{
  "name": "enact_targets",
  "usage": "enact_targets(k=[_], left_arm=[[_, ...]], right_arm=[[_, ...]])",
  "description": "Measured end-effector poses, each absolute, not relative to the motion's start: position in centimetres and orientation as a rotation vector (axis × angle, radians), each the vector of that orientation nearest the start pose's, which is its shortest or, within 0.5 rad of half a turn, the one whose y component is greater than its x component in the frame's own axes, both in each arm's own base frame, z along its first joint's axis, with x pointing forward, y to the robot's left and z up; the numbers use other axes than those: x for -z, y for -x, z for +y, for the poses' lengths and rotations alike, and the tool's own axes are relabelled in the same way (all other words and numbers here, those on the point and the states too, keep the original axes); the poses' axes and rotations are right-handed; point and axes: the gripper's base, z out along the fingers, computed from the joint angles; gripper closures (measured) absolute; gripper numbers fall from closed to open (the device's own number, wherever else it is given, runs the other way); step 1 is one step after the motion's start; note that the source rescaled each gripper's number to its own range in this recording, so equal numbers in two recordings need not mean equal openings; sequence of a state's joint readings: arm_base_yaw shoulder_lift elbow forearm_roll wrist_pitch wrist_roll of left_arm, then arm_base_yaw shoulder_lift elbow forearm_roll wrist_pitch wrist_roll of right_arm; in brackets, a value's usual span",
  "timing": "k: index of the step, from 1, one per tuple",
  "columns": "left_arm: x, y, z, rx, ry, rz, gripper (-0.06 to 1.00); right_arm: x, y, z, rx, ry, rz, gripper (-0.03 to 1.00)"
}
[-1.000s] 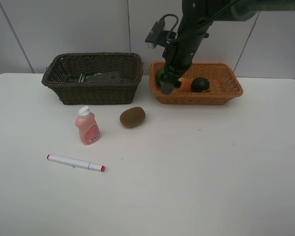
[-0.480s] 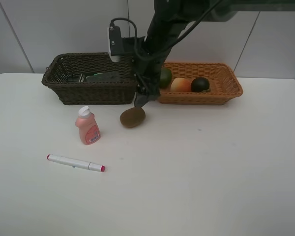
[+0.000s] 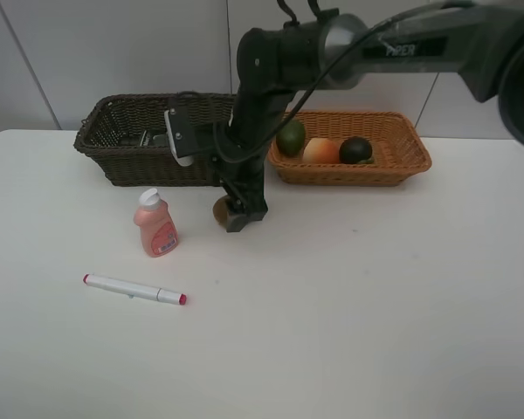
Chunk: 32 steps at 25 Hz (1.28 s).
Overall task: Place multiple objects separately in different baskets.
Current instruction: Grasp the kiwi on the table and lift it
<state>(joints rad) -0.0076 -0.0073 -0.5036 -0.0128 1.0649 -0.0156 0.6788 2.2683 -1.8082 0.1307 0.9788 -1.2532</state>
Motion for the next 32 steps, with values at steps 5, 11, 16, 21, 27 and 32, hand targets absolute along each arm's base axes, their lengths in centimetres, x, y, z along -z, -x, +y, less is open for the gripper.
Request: enact_targets(k=[5, 11, 16, 21, 27, 32], left_arm=[[-27.8, 0.7, -0.1, 0.030, 0.008, 2.038, -0.06], [-27.8, 0.7, -0.1, 0.030, 0.008, 2.038, -0.06], [-27.8, 0.7, -0.1, 0.030, 0.008, 2.038, -0.06], [-27.8, 0.7, -0.1, 0.030, 0.008, 2.038, -0.06], [-27.8, 0.7, -0.1, 0.030, 0.008, 2.038, -0.06], [-27.8, 0.7, -0.1, 0.030, 0.008, 2.038, -0.06]], right_arm=[[-14.4, -36.5, 30.6, -0.065, 2.324, 1.718, 0.12], [-13.4, -37.1, 30.9, -0.021, 2.299, 1.692, 0.16], [-12.9, -37.4, 30.7, 0.039, 2.329, 1.668, 0.16], [-12.2, -37.8, 30.2, 0.050, 2.335, 1.683, 0.16], [-11.3, -38.2, 29.8, 0.055, 2.338, 1.697, 0.16], [-11.3, -38.5, 29.5, 0.059, 2.326, 1.705, 0.16]])
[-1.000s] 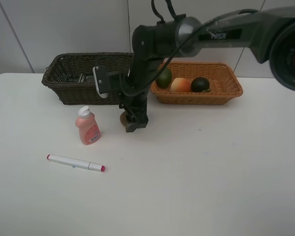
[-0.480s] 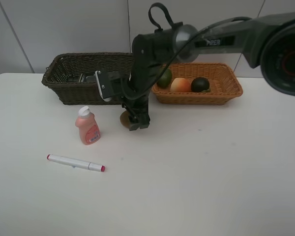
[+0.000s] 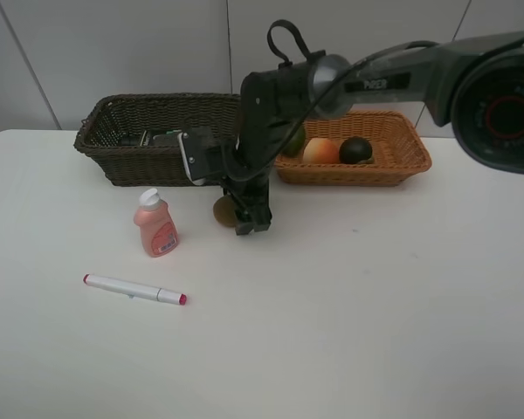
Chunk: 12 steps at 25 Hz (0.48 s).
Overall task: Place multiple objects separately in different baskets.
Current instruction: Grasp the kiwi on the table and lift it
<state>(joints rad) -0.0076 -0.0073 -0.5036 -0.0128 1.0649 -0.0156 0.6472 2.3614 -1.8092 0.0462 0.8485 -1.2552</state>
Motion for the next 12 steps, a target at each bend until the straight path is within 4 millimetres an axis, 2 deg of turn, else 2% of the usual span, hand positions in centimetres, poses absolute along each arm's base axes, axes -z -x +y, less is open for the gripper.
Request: enact_targets(k=[10, 11, 12], left_arm=[[-27.79, 0.66, -0.10, 0.030, 0.008, 2.038, -0.06], [-27.79, 0.66, -0.10, 0.030, 0.008, 2.038, -0.06], [-27.79, 0.66, -0.10, 0.030, 0.008, 2.038, -0.06]], right_arm=[[-11.35, -38.57, 29.40, 0.060, 2.324, 1.708, 0.17], [-11.35, -38.57, 29.40, 0.060, 2.324, 1.708, 0.21], [-11.35, -38.57, 29.41, 0.059, 2.323, 1.709, 0.31]])
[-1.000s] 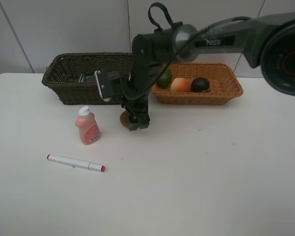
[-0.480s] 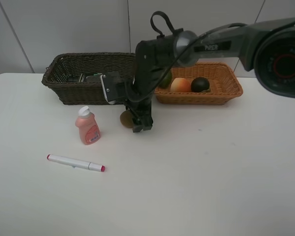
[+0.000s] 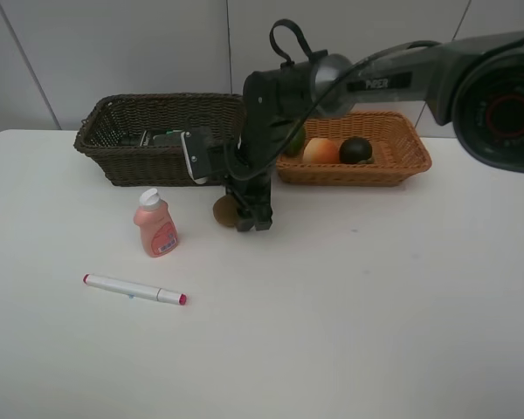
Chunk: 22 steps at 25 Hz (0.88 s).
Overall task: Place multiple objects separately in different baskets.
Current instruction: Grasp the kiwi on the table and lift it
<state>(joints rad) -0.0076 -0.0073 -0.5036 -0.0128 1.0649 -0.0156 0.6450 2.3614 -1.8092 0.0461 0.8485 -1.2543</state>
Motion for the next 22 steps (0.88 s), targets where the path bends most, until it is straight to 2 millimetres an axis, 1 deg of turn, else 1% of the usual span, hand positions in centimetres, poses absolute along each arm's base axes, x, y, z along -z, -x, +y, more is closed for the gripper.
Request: enact_targets(k=[1, 2, 3, 16, 19, 22], left_arm=[[-27.8, 0.7, -0.1, 0.030, 0.008, 2.038, -0.06], [-27.8, 0.7, -0.1, 0.030, 0.008, 2.038, -0.06], [-27.8, 0.7, -0.1, 0.030, 0.008, 2.038, -0.06], [-27.8, 0.7, -0.1, 0.030, 0.008, 2.038, -0.06], [-27.8, 0.7, -0.1, 0.030, 0.008, 2.038, -0.06], [-27.8, 0.7, -0.1, 0.030, 0.008, 2.038, -0.06]], right_arm=[[-11.3, -38.6, 29.4, 0.059, 2.323, 1.709, 0.45], [-11.3, -38.5, 29.4, 0.056, 2.323, 1.712, 0.63], [-11.3, -38.5, 29.4, 0.055, 2.325, 1.714, 0.60], [-11.4, -38.4, 29.3, 0.048, 2.343, 1.724, 0.60], [-11.7, -38.3, 29.2, 0.044, 2.353, 1.729, 0.60], [-12.7, -38.1, 29.0, 0.050, 2.367, 1.729, 0.60]])
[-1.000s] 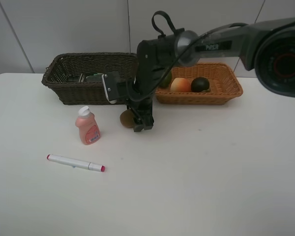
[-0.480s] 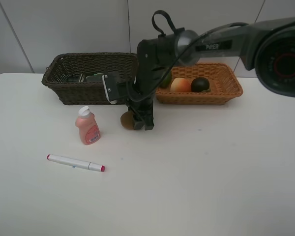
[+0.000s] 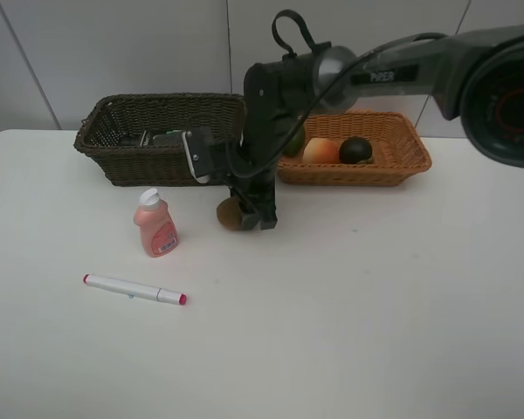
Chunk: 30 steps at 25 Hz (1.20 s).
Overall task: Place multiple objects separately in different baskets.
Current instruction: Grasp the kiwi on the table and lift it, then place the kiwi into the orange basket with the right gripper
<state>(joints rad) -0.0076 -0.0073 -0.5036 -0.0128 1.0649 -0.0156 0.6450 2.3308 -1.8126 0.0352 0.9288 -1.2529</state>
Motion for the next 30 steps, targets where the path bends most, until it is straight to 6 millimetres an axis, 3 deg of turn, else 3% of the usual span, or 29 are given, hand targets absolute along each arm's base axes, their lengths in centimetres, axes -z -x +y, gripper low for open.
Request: enact_targets(k=[7, 13, 17, 22, 30], left_arm=[[-27.8, 0.7, -0.1, 0.030, 0.008, 2.038, -0.06], [-27.8, 0.7, -0.1, 0.030, 0.008, 2.038, -0.06], [-27.8, 0.7, -0.1, 0.030, 0.008, 2.038, -0.06], [-27.8, 0.7, -0.1, 0.030, 0.008, 2.038, -0.06], [-27.8, 0.7, -0.1, 0.030, 0.008, 2.038, -0.06]], right_arm=[[-19.2, -38.1, 28.4, 0.109, 2.374, 1.801, 0.60], [-25.3, -39.9, 28.4, 0.201, 2.070, 1.894, 0.60], [-28.3, -41.3, 27.1, 0.185, 1.800, 2.015, 0.60], [-29.5, -43.3, 24.1, 0.117, 1.347, 2.283, 0.60], [-29.7, -46.7, 16.5, 0.088, 0.615, 2.564, 0.60]])
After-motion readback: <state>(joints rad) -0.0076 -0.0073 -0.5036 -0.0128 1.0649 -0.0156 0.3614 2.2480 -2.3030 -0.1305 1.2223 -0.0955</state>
